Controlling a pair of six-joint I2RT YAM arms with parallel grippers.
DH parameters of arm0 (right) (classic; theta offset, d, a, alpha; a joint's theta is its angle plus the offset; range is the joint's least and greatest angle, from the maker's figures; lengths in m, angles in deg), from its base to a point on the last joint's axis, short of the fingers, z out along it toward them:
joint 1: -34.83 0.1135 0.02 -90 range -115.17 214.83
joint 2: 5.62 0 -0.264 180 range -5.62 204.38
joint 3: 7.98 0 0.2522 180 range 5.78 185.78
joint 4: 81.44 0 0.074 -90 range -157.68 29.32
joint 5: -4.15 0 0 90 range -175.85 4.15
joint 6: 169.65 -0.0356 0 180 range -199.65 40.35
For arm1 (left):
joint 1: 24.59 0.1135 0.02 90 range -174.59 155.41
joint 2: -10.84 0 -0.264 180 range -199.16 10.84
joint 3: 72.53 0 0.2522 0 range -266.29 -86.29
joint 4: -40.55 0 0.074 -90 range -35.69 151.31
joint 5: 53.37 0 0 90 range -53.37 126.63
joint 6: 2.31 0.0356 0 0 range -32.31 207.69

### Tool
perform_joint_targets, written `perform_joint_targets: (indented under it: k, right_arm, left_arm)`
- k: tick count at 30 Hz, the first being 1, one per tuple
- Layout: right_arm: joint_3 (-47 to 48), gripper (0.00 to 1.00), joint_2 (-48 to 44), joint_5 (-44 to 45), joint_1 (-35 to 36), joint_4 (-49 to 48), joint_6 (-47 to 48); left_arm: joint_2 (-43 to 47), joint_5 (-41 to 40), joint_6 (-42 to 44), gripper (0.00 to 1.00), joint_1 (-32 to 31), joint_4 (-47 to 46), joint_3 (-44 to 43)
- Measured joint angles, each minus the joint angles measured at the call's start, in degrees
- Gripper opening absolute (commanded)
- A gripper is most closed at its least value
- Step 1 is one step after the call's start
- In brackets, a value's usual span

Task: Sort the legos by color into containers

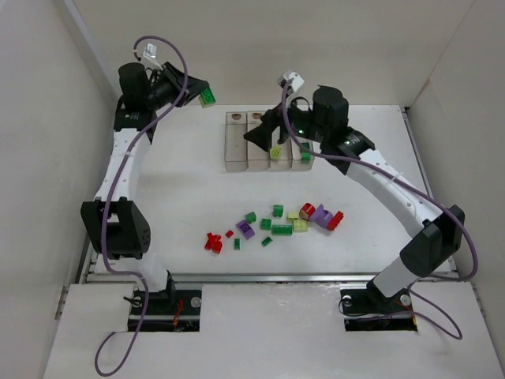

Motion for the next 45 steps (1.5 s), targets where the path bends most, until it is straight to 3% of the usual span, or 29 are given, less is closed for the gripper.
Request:
perform_joint_targets:
  k: [4, 9, 14, 20, 24, 27, 34, 38, 41, 44, 45]
  right_arm:
    - [1.97, 0.94, 2.01, 2.60, 5.14, -6.58, -1.99]
    - [0.66, 0.94, 4.50, 6.45, 5.60, -18.16, -11.54]
    - [0.20, 0.91, 6.67, 16.63, 7.63, -24.41, -15.61]
    - [0.31, 0.89, 10.05, 22.91, 9.42, -26.97, -16.57]
    - [0.37, 0.77, 12.02, 27.10, 9.73, -27.04, -16.31]
    - [0.37, 0.74, 12.48, 30.29, 9.73, -26.99, -16.06]
    - [0.37, 0.74, 12.48, 31.32, 9.73, -29.64, -14.71]
    - [0.37, 0.65, 12.48, 30.75, 9.73, -31.06, -14.36]
    - [0.46, 0.64, 12.48, 30.62, 9.73, -31.45, -14.25]
    - [1.03, 0.54, 12.55, 30.34, 9.73, -31.50, -14.10]
    - [1.49, 0.44, 12.59, 30.05, 9.73, -31.52, -14.12]
  left_arm:
    - [-1.25, 1.66, -8.00, 0.00, -3.85, -1.81, -1.01]
    - [-2.47, 2.29, -12.48, 0.00, -5.68, -3.74, -2.91]
    - [-2.47, 2.32, -14.62, 0.00, -6.40, -4.57, -3.17]
    - [-2.47, 2.38, -15.74, 0.00, -7.87, -5.11, -3.15]
    - [-2.47, 2.43, -16.11, 0.00, -8.39, -5.44, -3.15]
    - [-2.47, 2.43, -16.24, 0.00, -8.37, -5.49, -3.15]
    - [-2.47, 2.43, -16.35, 0.00, -8.35, -5.57, -3.08]
    - [-2.45, 2.43, -16.46, 0.00, -8.35, -5.60, -2.73]
    - [-2.45, 2.43, -16.46, 0.00, -8.35, -5.51, -2.69]
    - [-2.43, 2.43, -16.46, 0.00, -8.35, -5.51, -2.69]
    - [-2.43, 2.43, -16.46, 0.00, -8.39, -5.44, -2.69]
